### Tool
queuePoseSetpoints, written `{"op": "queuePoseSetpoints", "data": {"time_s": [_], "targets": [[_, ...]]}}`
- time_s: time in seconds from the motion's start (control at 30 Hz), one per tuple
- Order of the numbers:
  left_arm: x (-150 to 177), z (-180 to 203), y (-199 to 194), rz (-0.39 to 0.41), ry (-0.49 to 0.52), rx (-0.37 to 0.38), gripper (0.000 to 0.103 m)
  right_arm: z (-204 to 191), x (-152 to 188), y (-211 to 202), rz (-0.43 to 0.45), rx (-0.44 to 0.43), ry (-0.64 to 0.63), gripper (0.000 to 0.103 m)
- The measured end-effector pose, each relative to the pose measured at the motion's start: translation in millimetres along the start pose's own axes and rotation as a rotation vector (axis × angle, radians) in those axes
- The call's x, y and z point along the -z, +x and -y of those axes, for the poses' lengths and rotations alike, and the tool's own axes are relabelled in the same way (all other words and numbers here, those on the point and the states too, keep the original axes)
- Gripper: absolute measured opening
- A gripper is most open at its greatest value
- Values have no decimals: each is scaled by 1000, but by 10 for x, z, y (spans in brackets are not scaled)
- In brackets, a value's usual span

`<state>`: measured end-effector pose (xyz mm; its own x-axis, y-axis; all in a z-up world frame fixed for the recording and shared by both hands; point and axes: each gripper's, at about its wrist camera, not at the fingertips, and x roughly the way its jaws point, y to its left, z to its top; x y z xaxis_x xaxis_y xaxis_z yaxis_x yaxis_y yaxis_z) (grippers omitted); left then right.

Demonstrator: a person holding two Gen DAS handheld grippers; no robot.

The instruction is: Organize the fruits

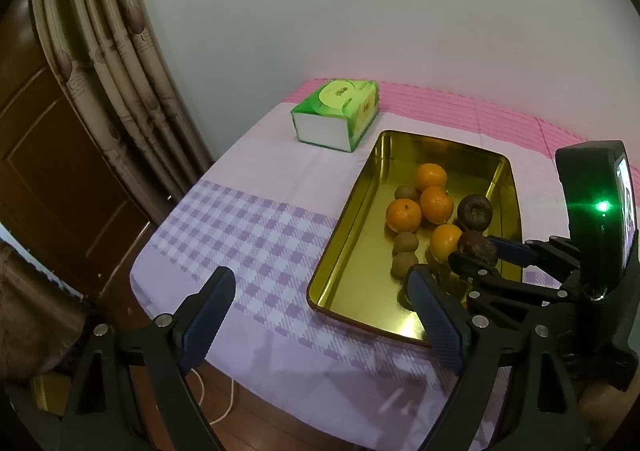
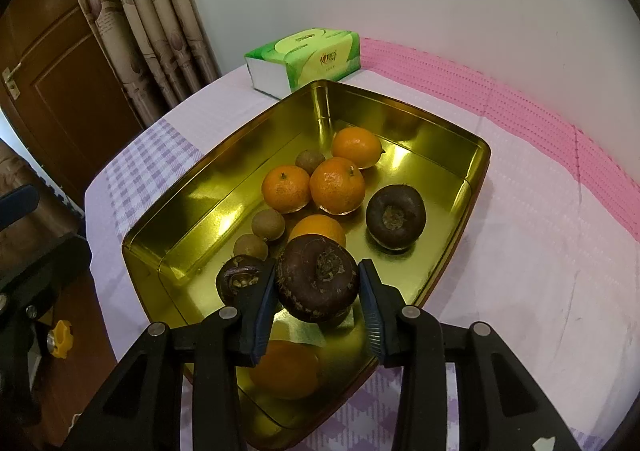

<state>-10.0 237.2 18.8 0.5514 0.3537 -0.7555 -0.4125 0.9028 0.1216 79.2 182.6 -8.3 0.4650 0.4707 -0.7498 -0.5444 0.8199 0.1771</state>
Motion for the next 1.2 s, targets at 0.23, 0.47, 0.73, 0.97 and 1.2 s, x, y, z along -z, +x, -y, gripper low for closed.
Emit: {"op": "queuePoseSetpoints", "data": {"time_s": [0.23, 0.47, 0.73, 0.97, 1.2], "targets": [[7, 7, 10, -6, 0, 4, 89, 9, 3, -3, 7, -1, 9, 38], [14, 37, -22, 12, 8, 39, 89, -10, -46, -89, 46, -1, 16, 38], [-8, 15, -137, 50, -10, 74, 89, -40, 18, -604, 211, 23, 37, 41], [-31, 19, -379, 122, -8, 58, 89, -46, 256, -1166, 363, 153, 26, 65], [-40, -109, -609, 182, -66, 125, 94, -114, 439, -1628, 513, 284, 25, 88]]}}
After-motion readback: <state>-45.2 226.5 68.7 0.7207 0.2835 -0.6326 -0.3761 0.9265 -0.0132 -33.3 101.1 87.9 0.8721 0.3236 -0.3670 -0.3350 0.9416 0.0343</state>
